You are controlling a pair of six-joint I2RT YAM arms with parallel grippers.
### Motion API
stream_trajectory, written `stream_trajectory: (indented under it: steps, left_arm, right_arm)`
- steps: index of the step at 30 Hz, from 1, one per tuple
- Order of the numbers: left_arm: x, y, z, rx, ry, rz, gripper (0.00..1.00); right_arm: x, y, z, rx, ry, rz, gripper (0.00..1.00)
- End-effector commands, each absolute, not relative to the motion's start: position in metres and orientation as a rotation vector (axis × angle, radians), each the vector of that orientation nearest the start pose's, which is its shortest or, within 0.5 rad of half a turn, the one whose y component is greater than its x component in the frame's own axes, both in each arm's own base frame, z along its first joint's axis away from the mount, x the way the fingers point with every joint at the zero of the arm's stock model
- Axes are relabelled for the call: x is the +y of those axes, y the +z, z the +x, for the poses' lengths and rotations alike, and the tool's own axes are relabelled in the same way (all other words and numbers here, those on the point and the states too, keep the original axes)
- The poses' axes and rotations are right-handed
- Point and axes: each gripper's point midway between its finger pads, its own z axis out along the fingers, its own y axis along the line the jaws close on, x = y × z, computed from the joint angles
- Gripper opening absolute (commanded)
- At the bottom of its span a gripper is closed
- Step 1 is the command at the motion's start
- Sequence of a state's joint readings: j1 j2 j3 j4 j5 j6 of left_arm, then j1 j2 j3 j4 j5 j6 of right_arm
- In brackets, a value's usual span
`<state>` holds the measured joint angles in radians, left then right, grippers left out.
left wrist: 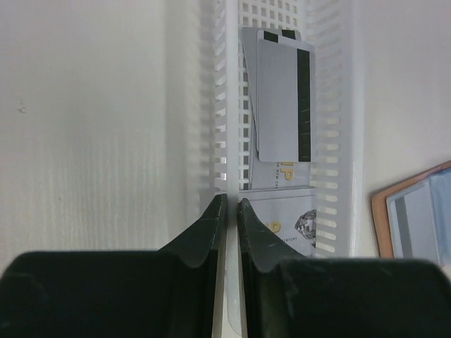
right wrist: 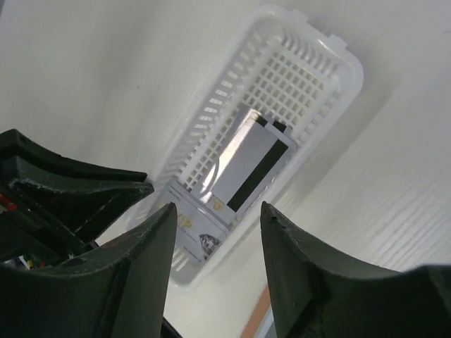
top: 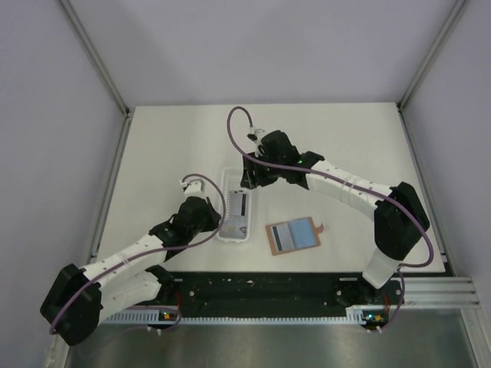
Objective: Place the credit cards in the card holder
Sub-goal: Pick up the credit card from the storage box.
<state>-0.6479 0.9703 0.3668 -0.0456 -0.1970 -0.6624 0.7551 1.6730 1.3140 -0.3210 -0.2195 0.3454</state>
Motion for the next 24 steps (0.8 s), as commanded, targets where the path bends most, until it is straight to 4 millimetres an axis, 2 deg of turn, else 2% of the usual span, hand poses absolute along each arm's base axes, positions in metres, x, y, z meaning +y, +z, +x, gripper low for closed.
stream_trajectory:
  steps: [1,14,24]
  left_arm:
    - [-0.160,0.094,0.252,2.156,-0.483,-0.258,0.00]
    - [-0.156,0.114,0.258,2.106,-0.464,-0.318,0.00]
    - [-0.158,0.120,0.258,2.095,-0.475,-0.303,0.00]
  right_arm:
    - [0.376,0.183,0.300,2.316,0.791,-0.452,0.51]
    - [0.423,0.152,0.284,2.484,0.771,-0.401,0.47]
    - [0.430,0.108,0.287,2.577,0.677,-0.378,0.44]
